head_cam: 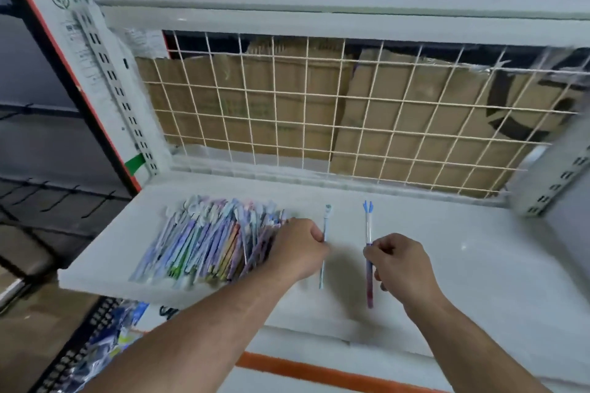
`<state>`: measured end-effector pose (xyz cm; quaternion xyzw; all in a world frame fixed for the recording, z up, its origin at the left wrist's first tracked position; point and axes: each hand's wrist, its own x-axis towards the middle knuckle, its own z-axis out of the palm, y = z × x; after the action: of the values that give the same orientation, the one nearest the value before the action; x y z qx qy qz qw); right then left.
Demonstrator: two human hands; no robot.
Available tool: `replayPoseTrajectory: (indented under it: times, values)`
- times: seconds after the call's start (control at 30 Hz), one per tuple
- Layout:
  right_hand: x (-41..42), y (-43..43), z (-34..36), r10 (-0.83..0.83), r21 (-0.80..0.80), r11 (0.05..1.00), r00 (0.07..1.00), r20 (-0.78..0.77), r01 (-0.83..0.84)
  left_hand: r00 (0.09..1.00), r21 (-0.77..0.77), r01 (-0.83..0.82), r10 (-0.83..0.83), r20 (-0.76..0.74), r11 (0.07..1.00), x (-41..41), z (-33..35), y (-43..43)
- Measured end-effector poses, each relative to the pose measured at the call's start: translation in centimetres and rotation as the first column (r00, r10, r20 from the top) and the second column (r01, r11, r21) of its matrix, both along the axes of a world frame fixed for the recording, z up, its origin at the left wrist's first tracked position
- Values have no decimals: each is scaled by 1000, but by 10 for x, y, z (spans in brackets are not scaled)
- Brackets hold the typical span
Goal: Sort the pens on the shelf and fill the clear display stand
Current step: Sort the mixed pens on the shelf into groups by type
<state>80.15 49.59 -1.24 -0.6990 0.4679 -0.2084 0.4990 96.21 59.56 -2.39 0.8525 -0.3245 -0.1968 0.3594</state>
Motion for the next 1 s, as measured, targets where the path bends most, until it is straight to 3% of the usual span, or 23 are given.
replayPoseTrajectory:
  times: [0.27,0.4,0.53,0.67,0.83,1.0]
  values:
    - [-25,-4,2,-120,13,993,992,-43,121,984,159,109,-129,119,981,-10,-3,-23]
    - [-35,-8,1,-151,32,988,988,-34,152,953,273,111,-181,244,956,-14,-6,-26]
    - [-44,-18,4,-161,23,987,986,-29,162,944,317,109,-198,263,942,-15,-12,-28]
    - [-51,-29,4,-151,21,988,988,-25,151,949,315,115,-198,244,942,-21,-10,-31]
    - [-60,-43,-1,-114,20,993,992,-49,115,930,207,53,-124,346,977,-38,-8,-36]
    - [-77,-67,-7,-83,2,996,991,-101,84,897,136,122,-168,408,983,-61,-7,-52]
